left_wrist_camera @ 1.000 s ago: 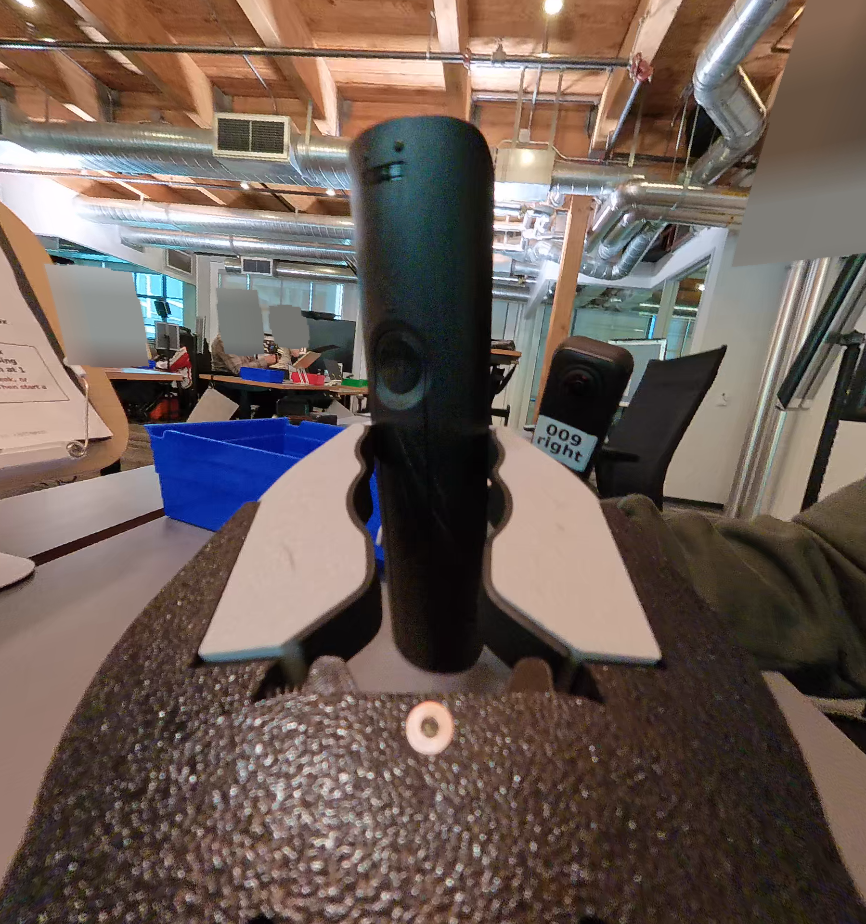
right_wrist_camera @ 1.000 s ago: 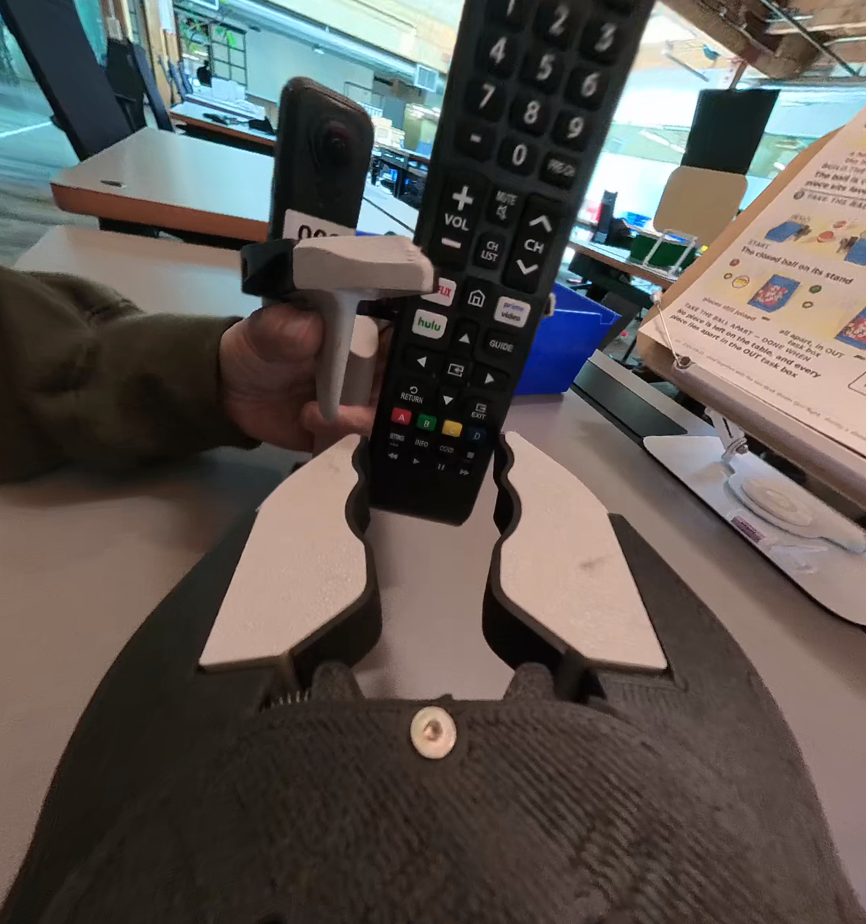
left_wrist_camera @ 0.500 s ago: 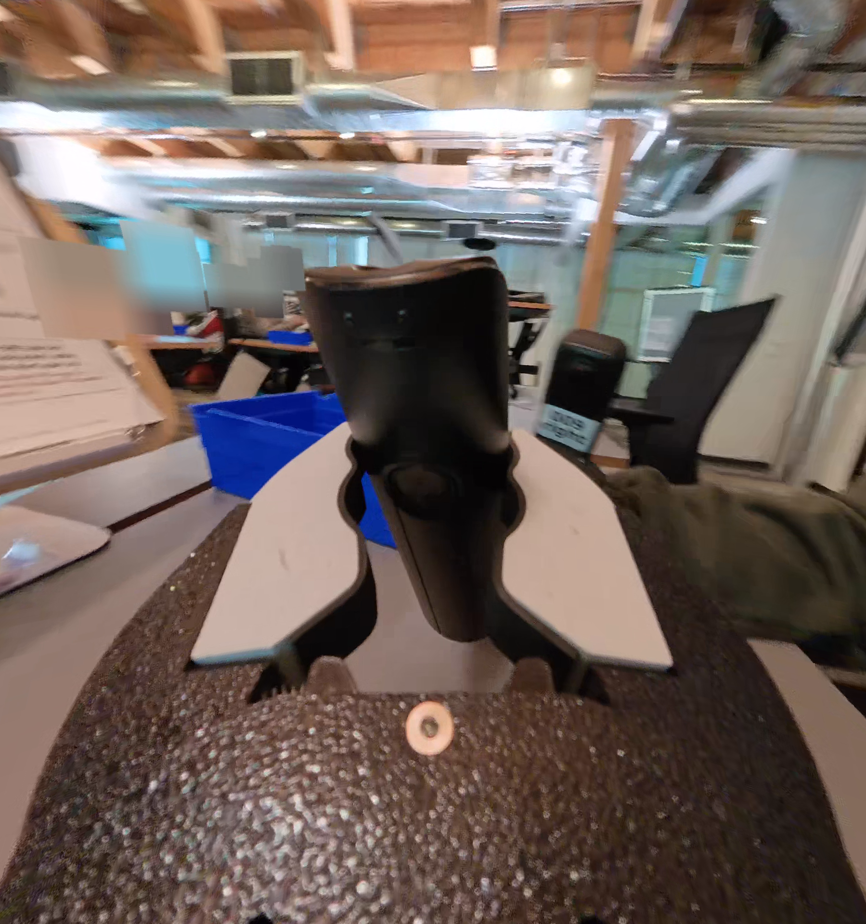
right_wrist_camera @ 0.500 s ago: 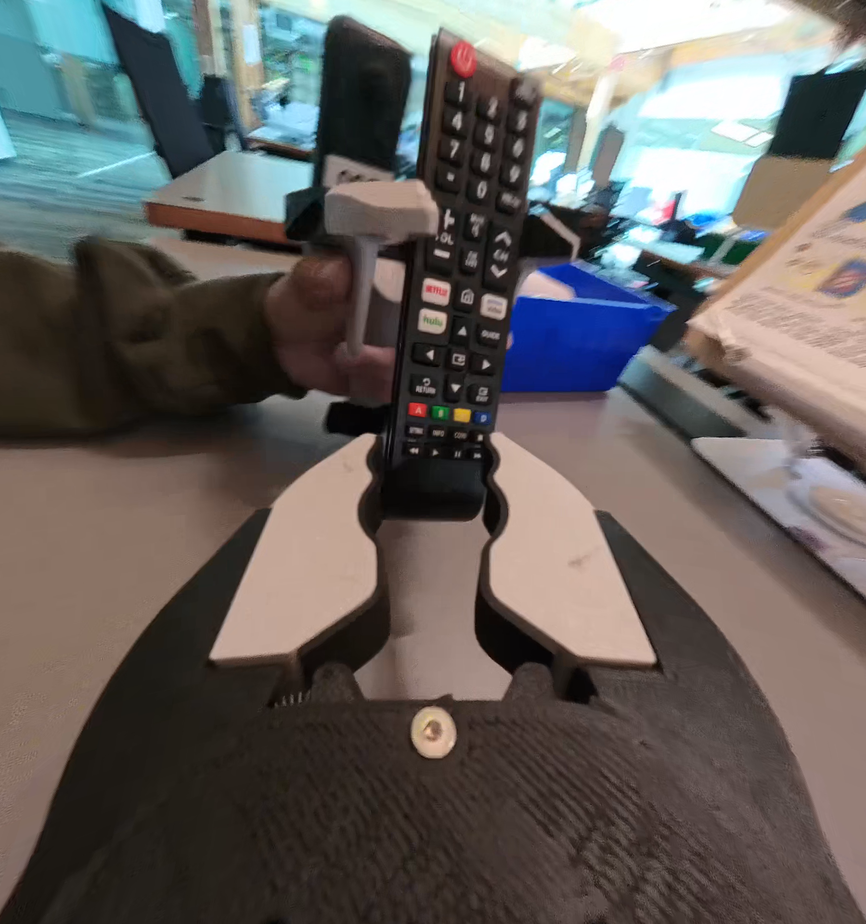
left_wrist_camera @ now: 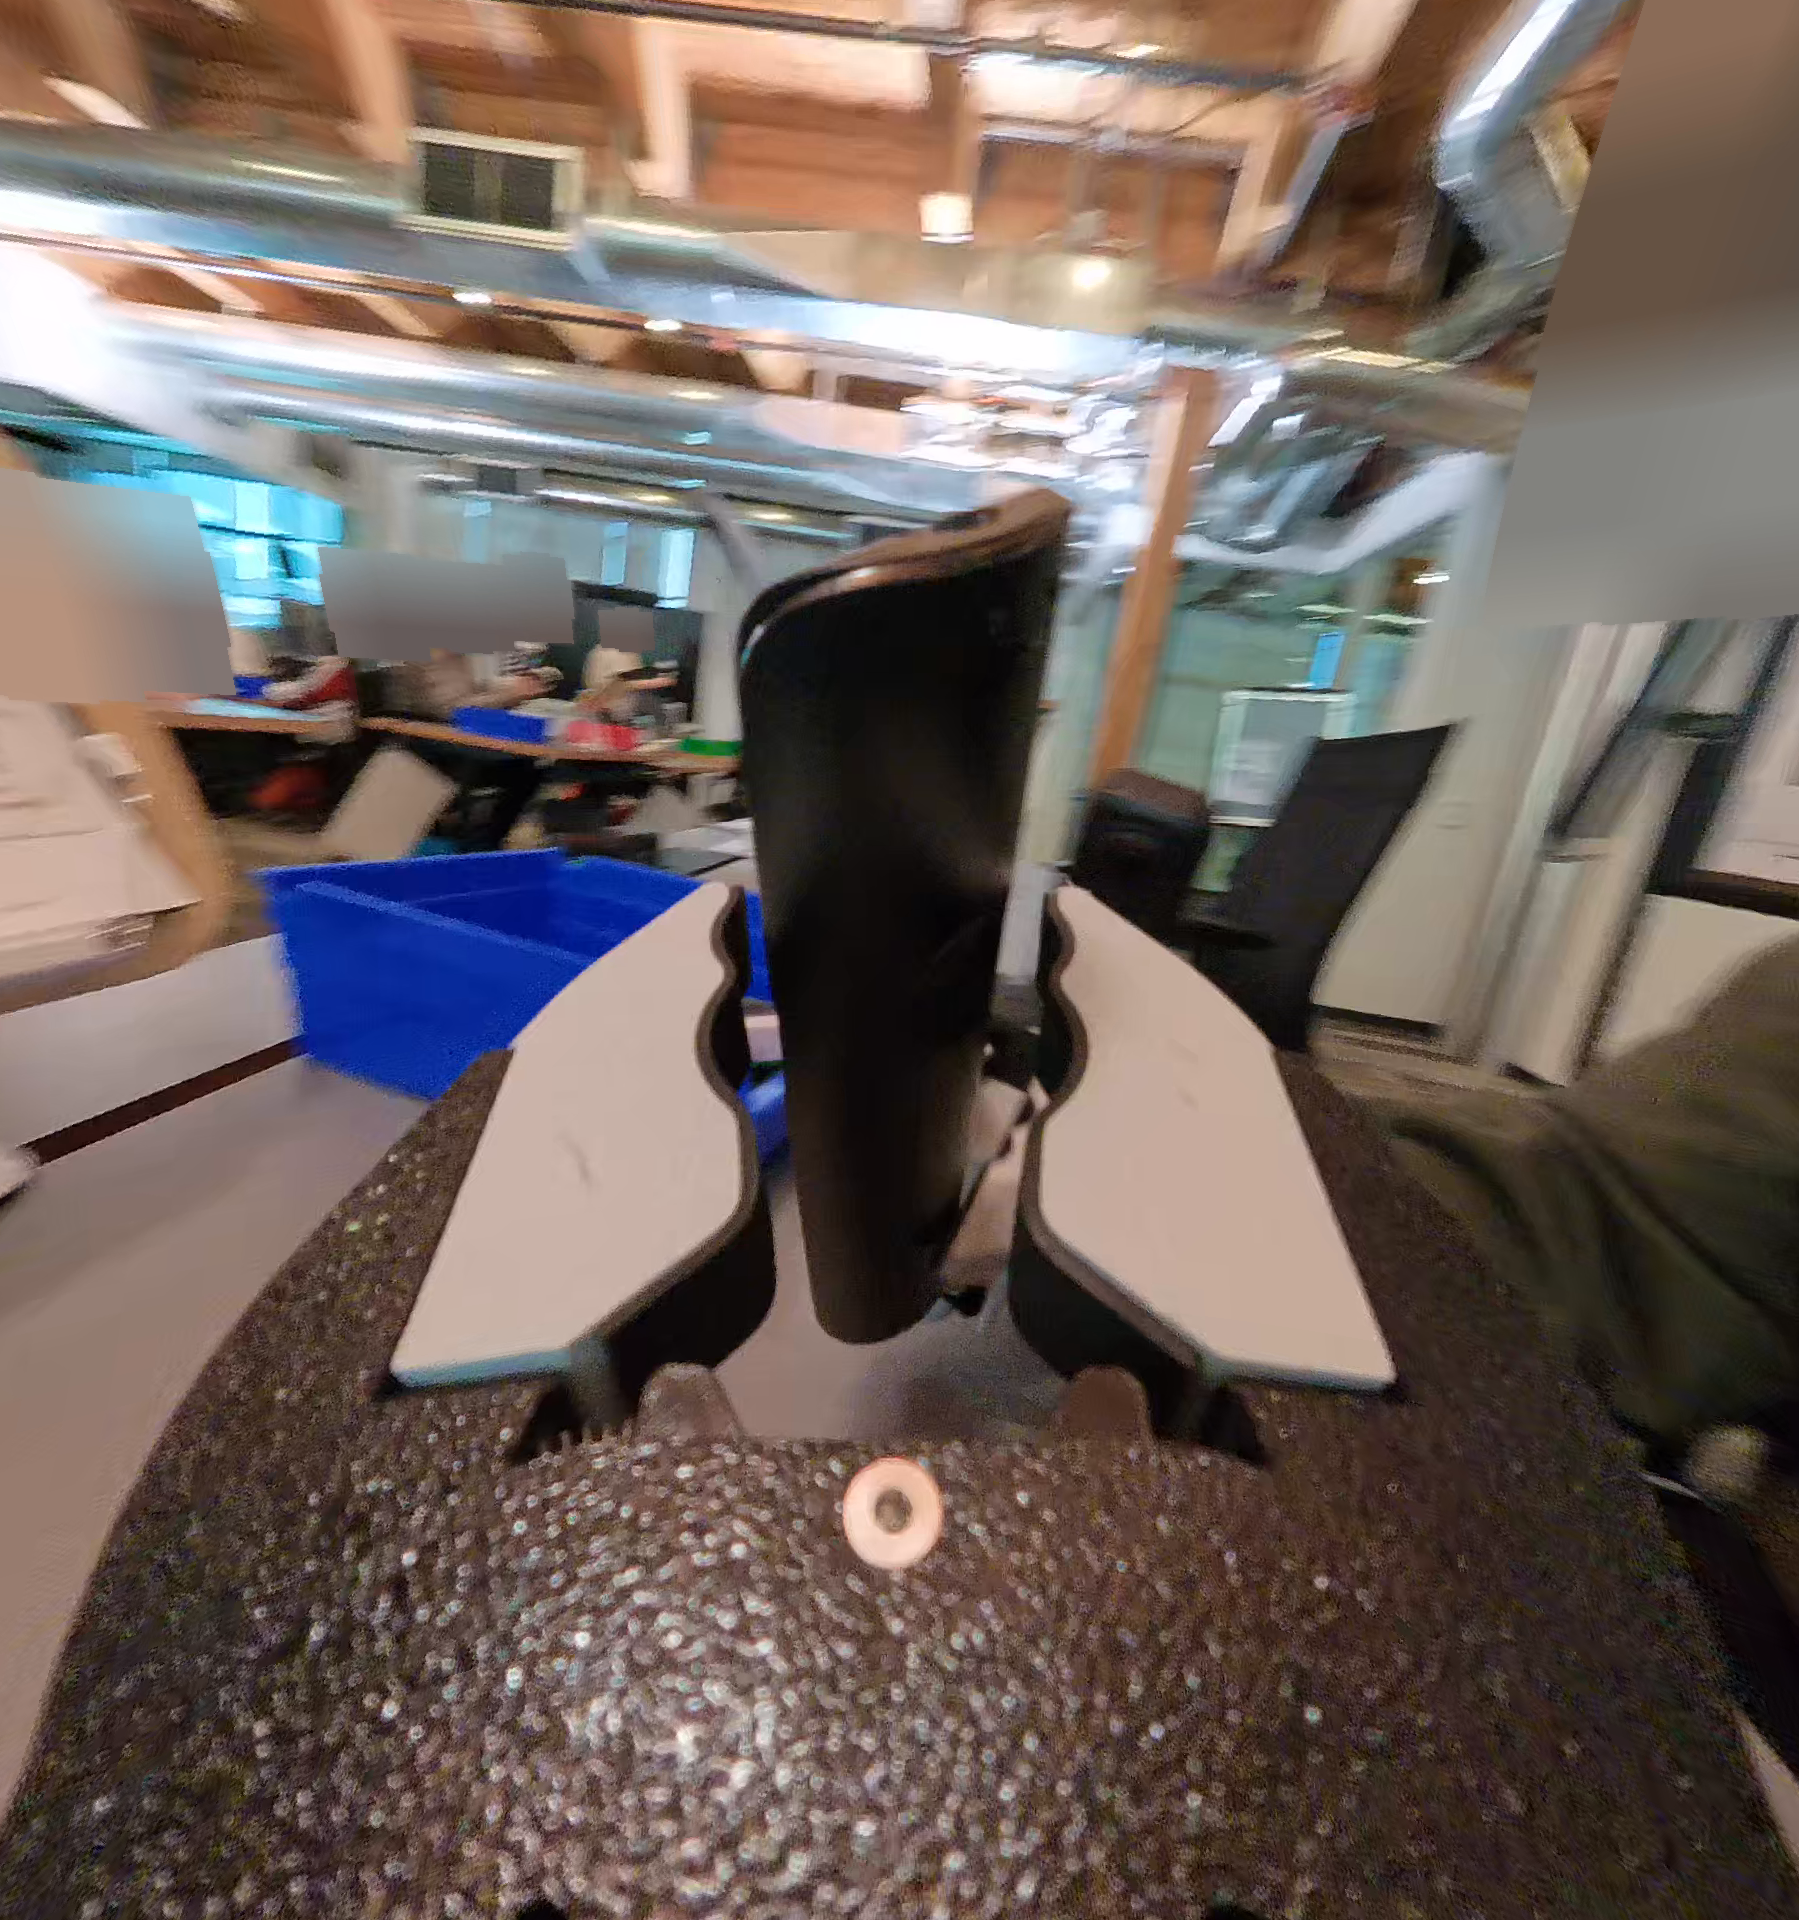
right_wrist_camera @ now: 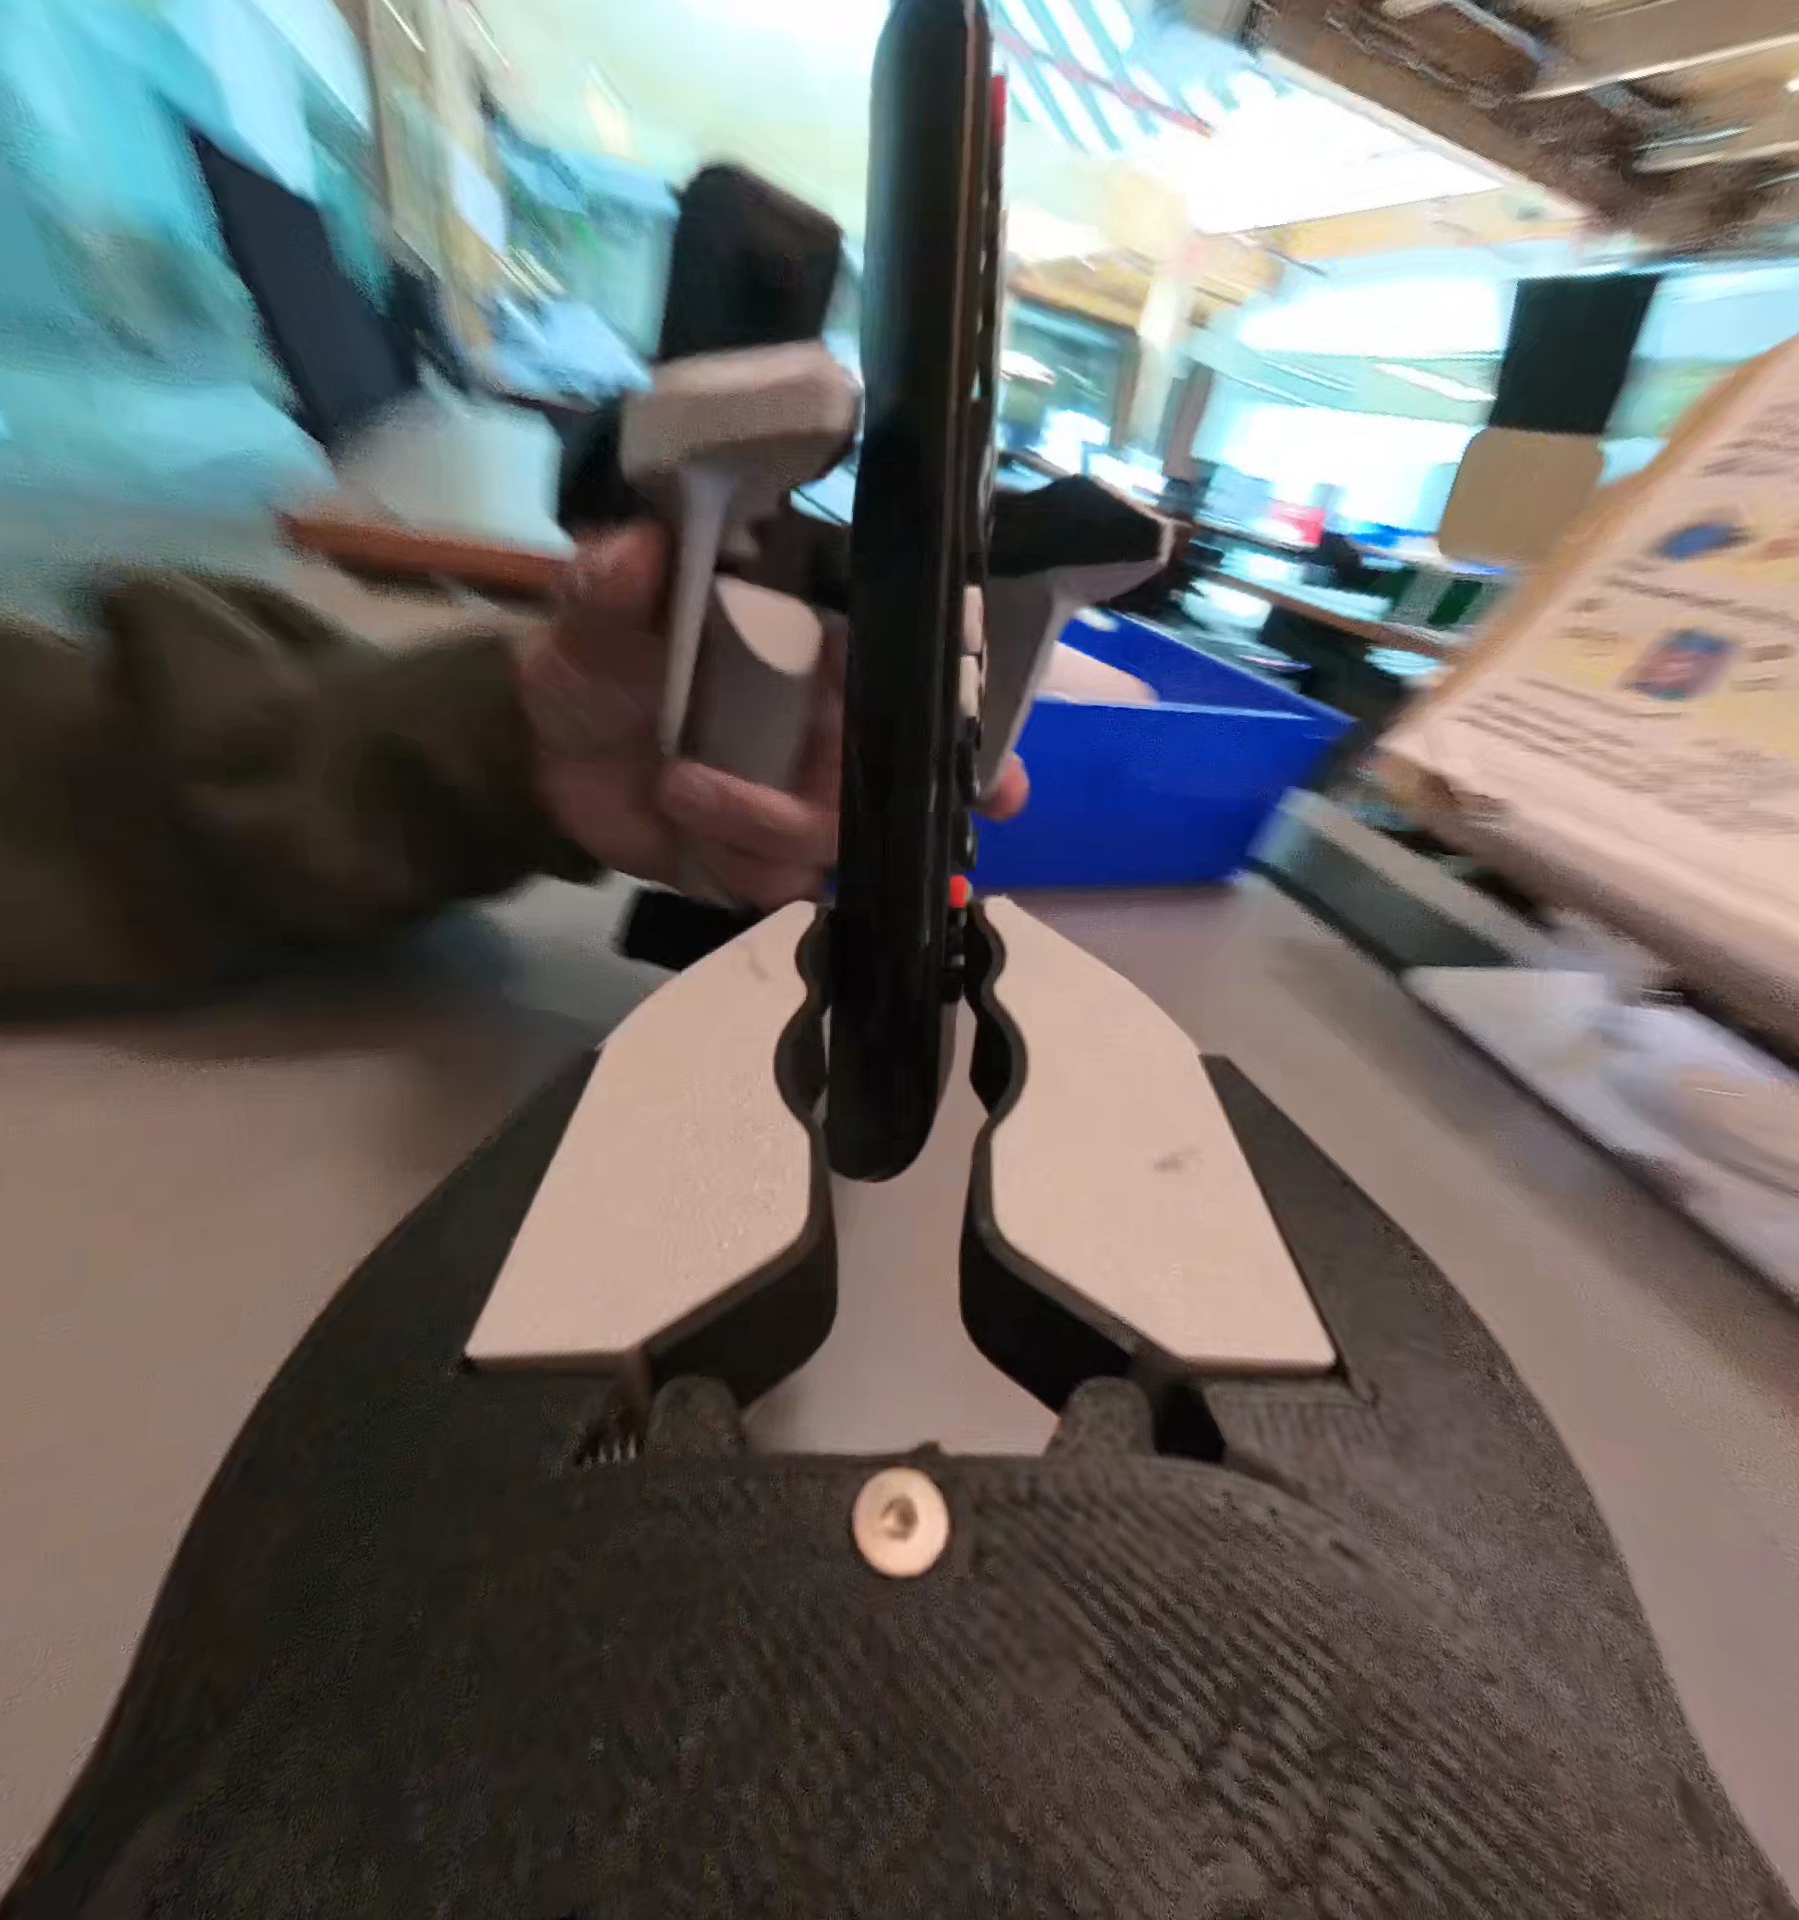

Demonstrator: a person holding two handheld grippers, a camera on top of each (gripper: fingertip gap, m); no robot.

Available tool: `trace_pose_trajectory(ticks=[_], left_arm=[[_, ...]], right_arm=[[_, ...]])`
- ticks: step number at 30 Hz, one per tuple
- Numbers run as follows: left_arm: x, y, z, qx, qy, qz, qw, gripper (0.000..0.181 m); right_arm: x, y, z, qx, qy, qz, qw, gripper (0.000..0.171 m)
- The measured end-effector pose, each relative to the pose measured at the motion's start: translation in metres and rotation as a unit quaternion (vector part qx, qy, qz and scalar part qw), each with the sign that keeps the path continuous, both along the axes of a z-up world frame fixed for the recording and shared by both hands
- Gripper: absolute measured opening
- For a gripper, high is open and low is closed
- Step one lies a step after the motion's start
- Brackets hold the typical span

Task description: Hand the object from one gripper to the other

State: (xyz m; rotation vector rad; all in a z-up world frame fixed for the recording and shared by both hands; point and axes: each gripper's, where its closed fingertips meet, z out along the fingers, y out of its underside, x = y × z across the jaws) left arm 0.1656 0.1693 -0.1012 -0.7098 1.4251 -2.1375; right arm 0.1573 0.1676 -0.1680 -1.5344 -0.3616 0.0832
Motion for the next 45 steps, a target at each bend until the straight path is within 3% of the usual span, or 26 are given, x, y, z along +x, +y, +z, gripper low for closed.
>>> trace_pose_trajectory(ticks=[2, 5, 8, 10, 14, 18, 21, 23, 28, 30, 33, 35, 38, 41, 43, 45], left_arm=[[-0.016, -0.006, 0.005, 0.006, -0.017, -0.056, 0.998, 0.048], [-0.024, -0.005, 0.001, 0.041, -0.05, -0.06, 0.996, 0.031], [-0.022, 0.0, -0.003, 0.056, -0.053, -0.046, 0.996, 0.027], [-0.013, 0.005, -0.004, 0.05, -0.028, -0.025, 0.998, 0.024], [0.02, 0.019, -0.019, 0.056, 0.034, 0.1, 0.993, 0.023], [0.039, 0.024, -0.032, 0.035, 0.112, 0.186, 0.975, 0.023], [0.042, 0.012, -0.034, 0.026, 0.125, 0.196, 0.972, 0.023], [0.043, 0.01, -0.037, 0.042, 0.125, 0.209, 0.969, 0.023], [0.04, 0.008, -0.037, 0.036, 0.11, 0.167, 0.979, 0.024], [0.034, 0.004, -0.032, 0.042, 0.08, 0.131, 0.987, 0.026], [0.02, -0.001, -0.02, 0.054, 0.024, 0.081, 0.995, 0.036], [0.013, 0.001, -0.017, 0.063, 0.006, 0.065, 0.996, 0.051], [0.005, 0.0, -0.022, 0.074, 0.031, 0.013, 0.997, 0.075], [-0.011, -0.012, -0.022, 0.077, 0.022, -0.056, 0.995, 0.065], [-0.015, -0.015, -0.019, 0.067, 0.008, -0.071, 0.995, 0.053], [-0.011, -0.015, -0.023, 0.075, 0.027, -0.069, 0.994, 0.052]], right_arm=[[-0.009, -0.008, 0.014, 0.011, 0.111, 0.077, 0.991, 0.023], [-0.021, -0.015, 0.021, 0.003, 0.214, 0.168, 0.962, 0.023], [-0.019, -0.012, 0.018, -0.006, 0.233, 0.163, 0.959, 0.023], [-0.005, -0.007, 0.018, 0.009, 0.221, 0.109, 0.969, 0.025], [0.037, -0.001, 0.01, 0.047, 0.084, -0.083, 0.992, 0.05], [0.049, 0.006, -0.002, 0.023, -0.099, -0.206, 0.973, 0.065], [0.055, 0.012, -0.02, -0.018, -0.199, -0.26, 0.945, 0.058], [0.06, 0.012, -0.024, -0.033, -0.219, -0.285, 0.933, 0.051], [0.059, 0.011, -0.024, -0.064, -0.203, -0.258, 0.942, 0.049], [0.052, 0.011, -0.021, -0.057, -0.153, -0.224, 0.961, 0.049], [0.03, 0.01, -0.006, -0.021, -0.008, -0.125, 0.992, 0.049], [0.008, 0.005, 0.002, -0.017, 0.069, -0.017, 0.997, 0.049], [-0.012, -0.004, 0.0, -0.03, 0.076, 0.069, 0.994, 0.049], [-0.024, -0.007, -0.009, -0.059, 0.064, 0.106, 0.991, 0.049], [-0.026, -0.005, -0.014, -0.069, 0.058, 0.105, 0.99, 0.049], [-0.024, -0.003, -0.018, -0.081, 0.061, 0.099, 0.99, 0.048]])
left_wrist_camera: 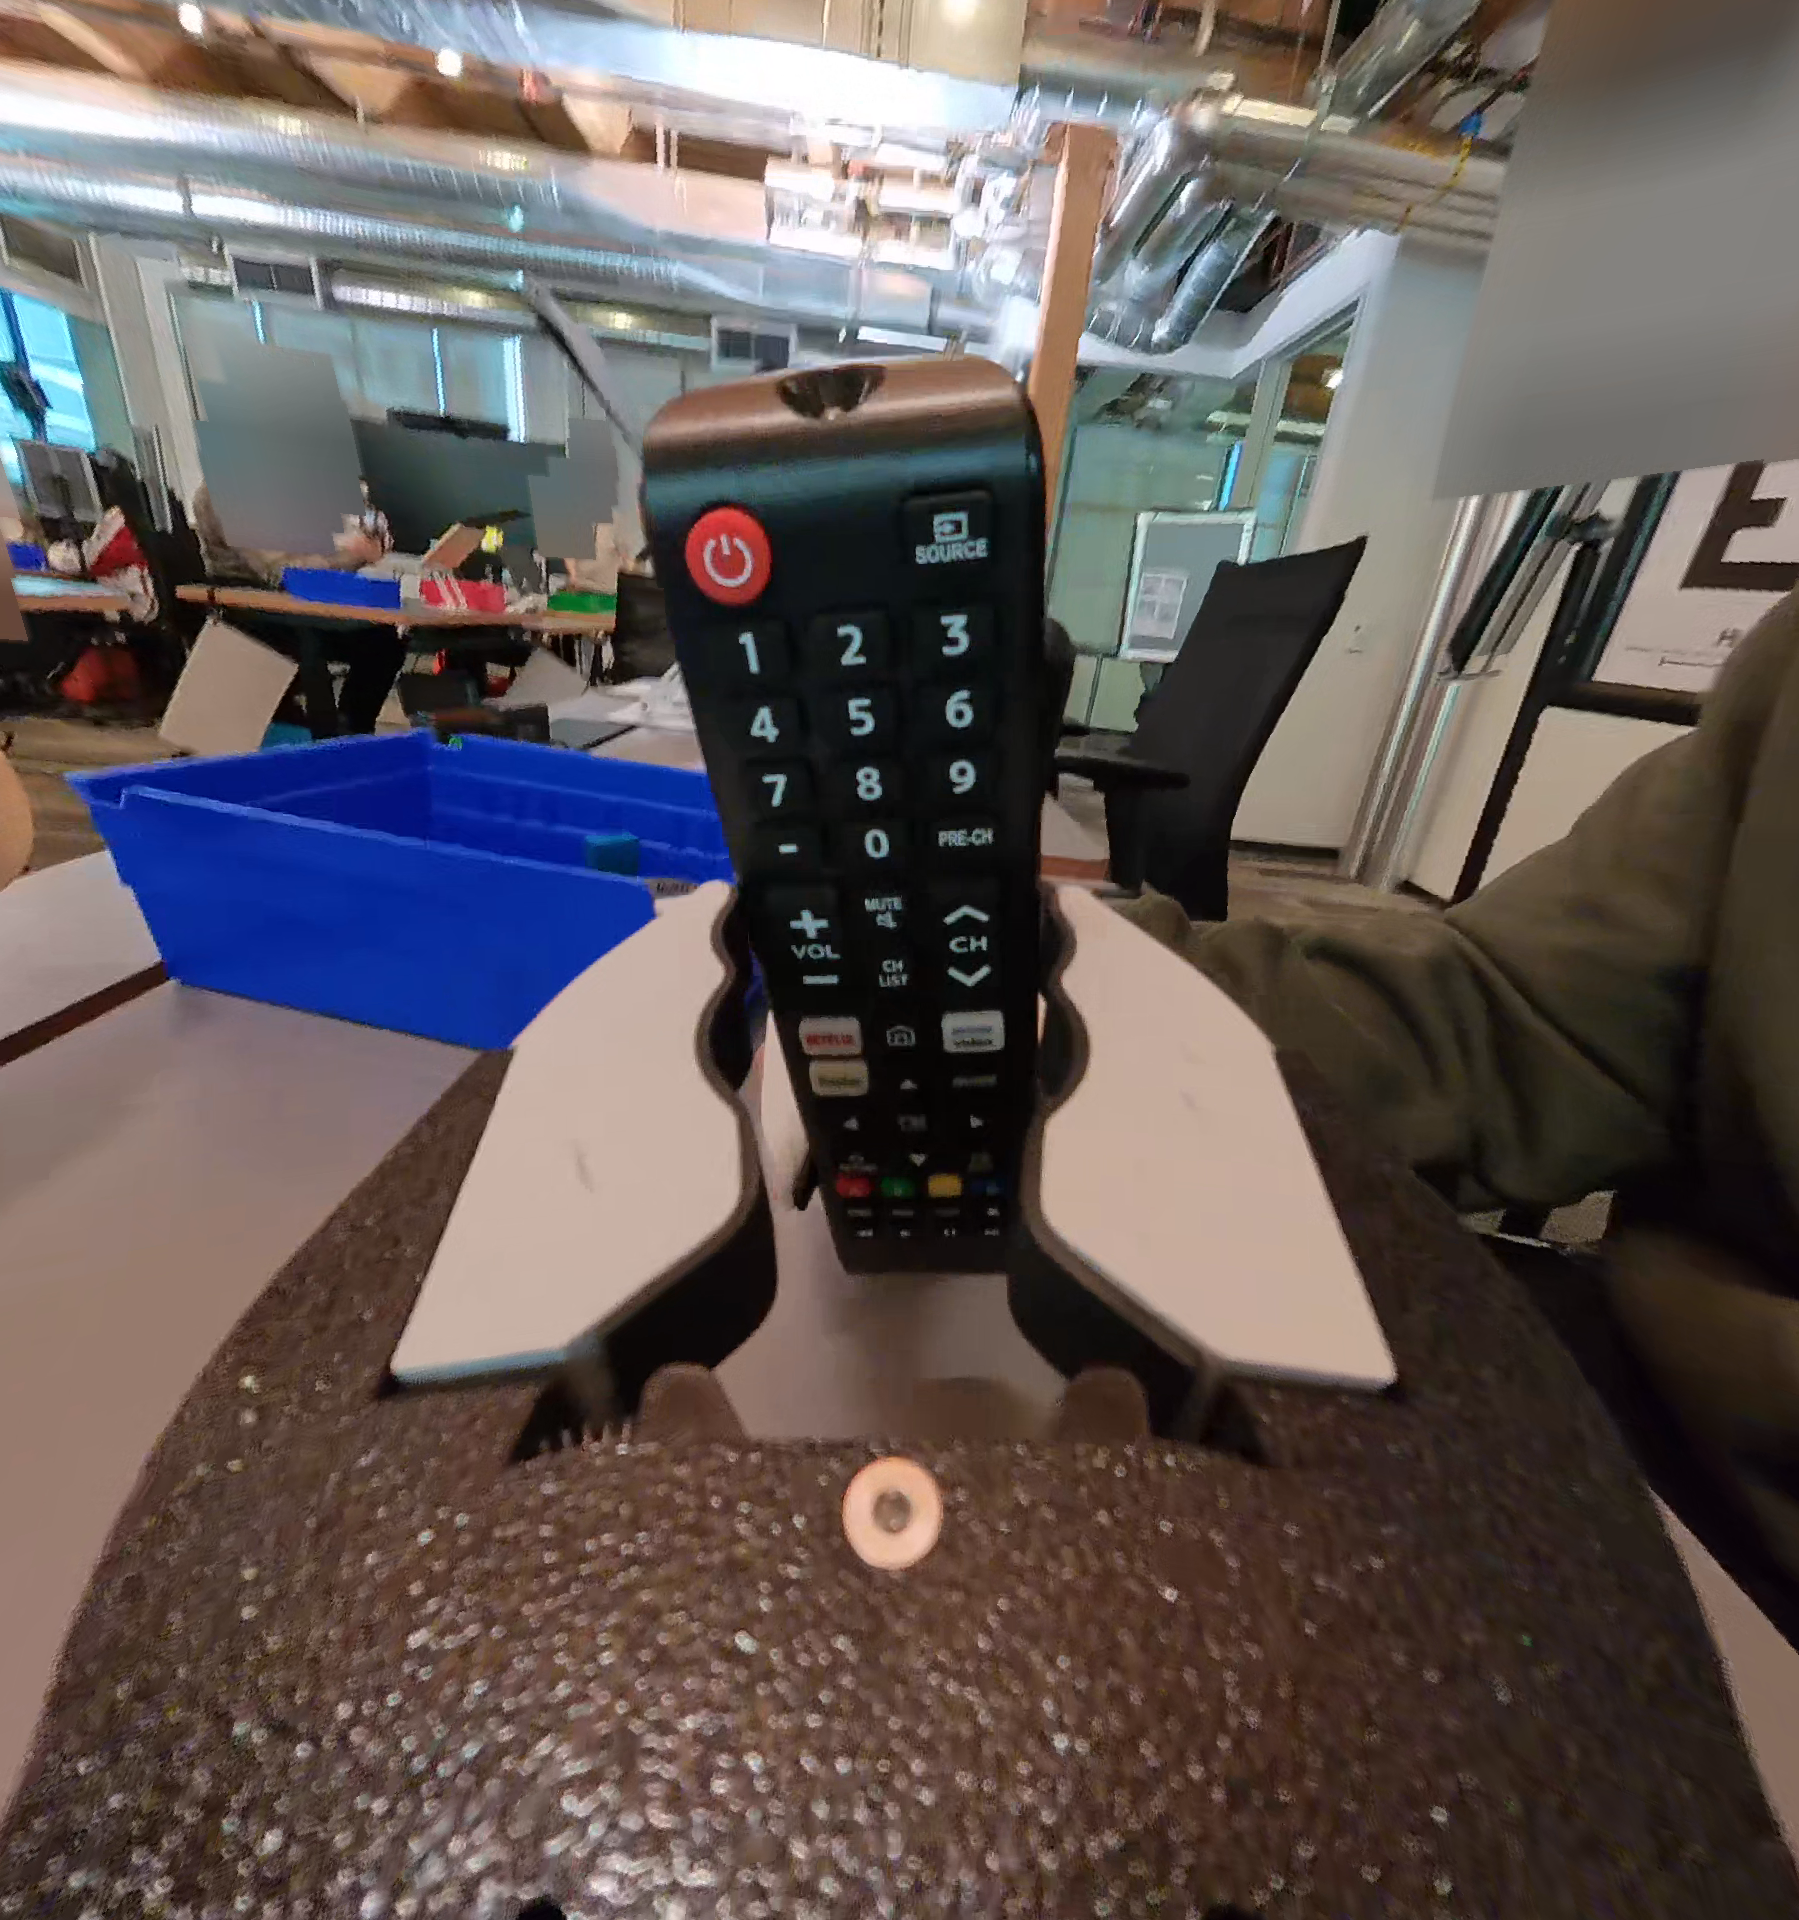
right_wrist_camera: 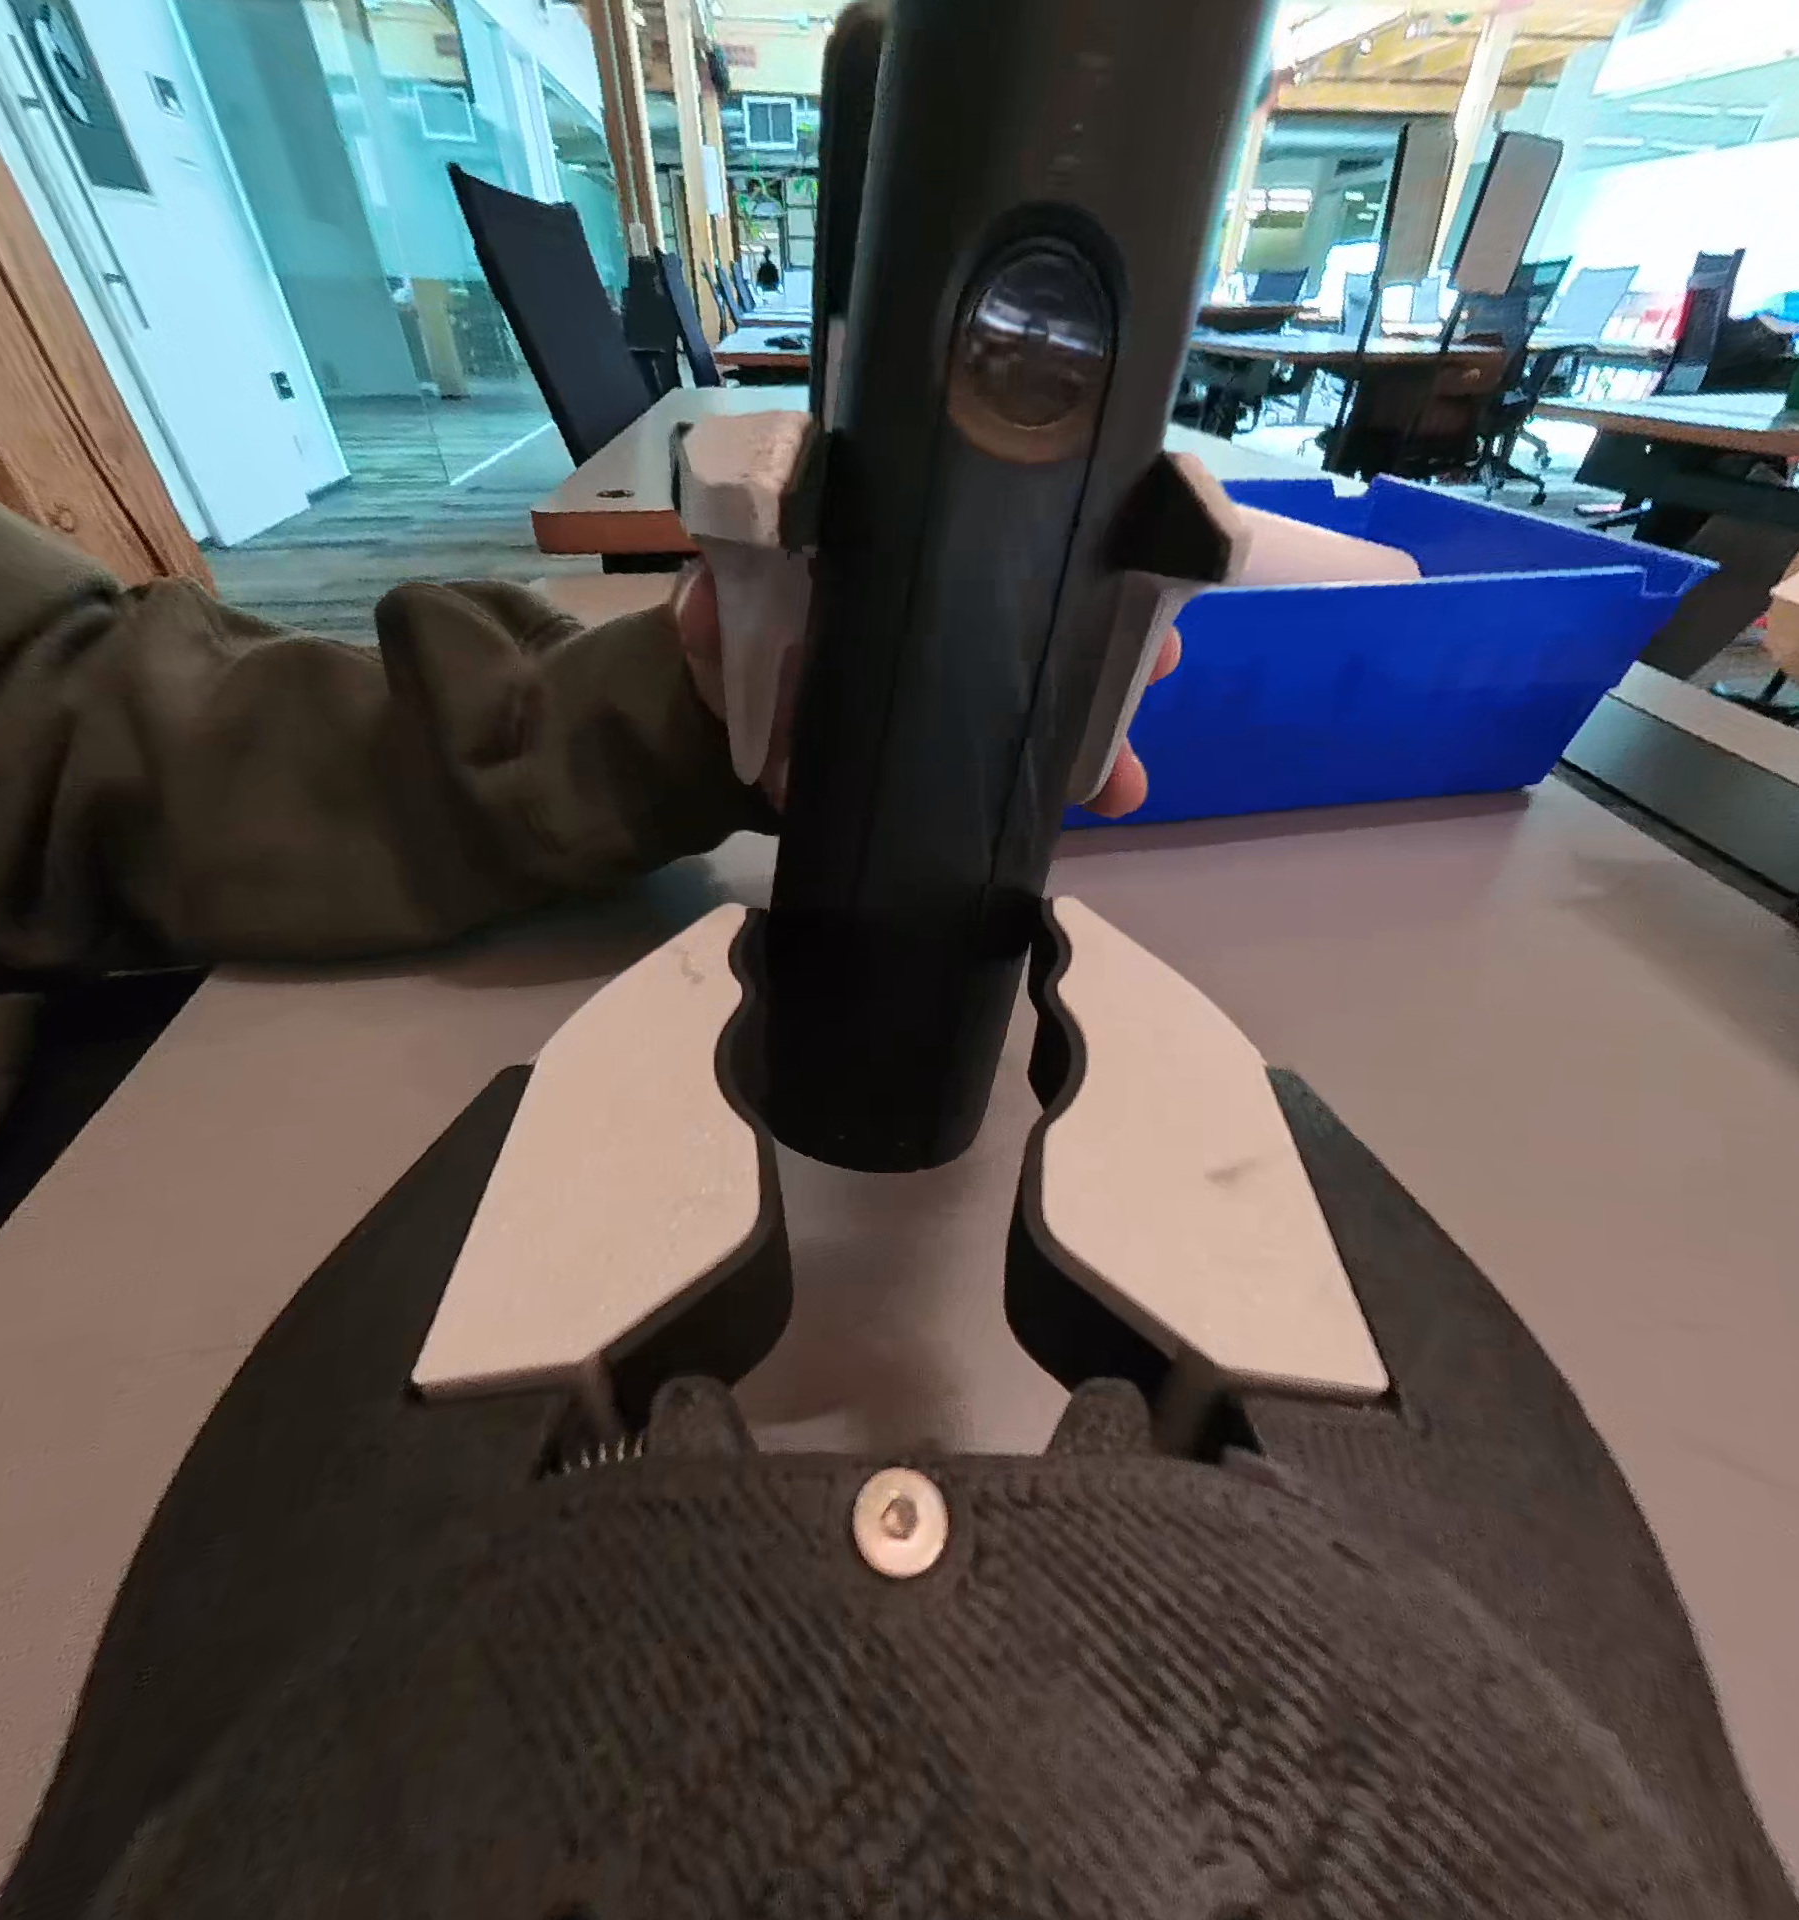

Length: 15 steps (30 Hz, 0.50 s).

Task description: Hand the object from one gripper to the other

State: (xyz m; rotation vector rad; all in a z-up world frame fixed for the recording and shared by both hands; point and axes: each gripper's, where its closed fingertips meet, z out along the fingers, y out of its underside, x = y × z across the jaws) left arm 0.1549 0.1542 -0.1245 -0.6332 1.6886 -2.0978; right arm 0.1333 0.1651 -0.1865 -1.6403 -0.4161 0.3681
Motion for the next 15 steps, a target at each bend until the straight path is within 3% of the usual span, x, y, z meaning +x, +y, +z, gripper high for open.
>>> trace_pose_trajectory(ticks=[3, 5, 7, 11, 13, 15], left_arm=[[0.013, 0.001, -0.009, 0.047, 0.005, 0.055, 0.997, 0.052], [0.024, 0.007, -0.016, 0.106, -0.003, 0.12, 0.987, 0.051], [0.034, 0.017, -0.024, 0.178, -0.005, 0.188, 0.966, 0.051], [0.044, 0.028, -0.028, 0.312, -0.044, 0.295, 0.902, 0.051], [0.043, 0.018, -0.036, 0.373, -0.069, 0.28, 0.882, 0.051], [0.036, -0.003, -0.047, 0.408, -0.097, 0.22, 0.881, 0.051]], right_arm=[[0.015, 0.005, -0.007, -0.006, -0.015, -0.047, 0.999, 0.047], [0.028, 0.003, 0.005, 0.033, -0.025, -0.088, 0.995, 0.058], [0.035, -0.004, 0.027, 0.078, -0.018, -0.108, 0.991, 0.063], [0.039, -0.017, 0.069, 0.176, -0.016, -0.149, 0.973, 0.056], [0.033, -0.016, 0.068, 0.178, -0.054, -0.148, 0.971, 0.059], [0.027, -0.014, 0.06, 0.169, -0.095, -0.133, 0.972, 0.065]])
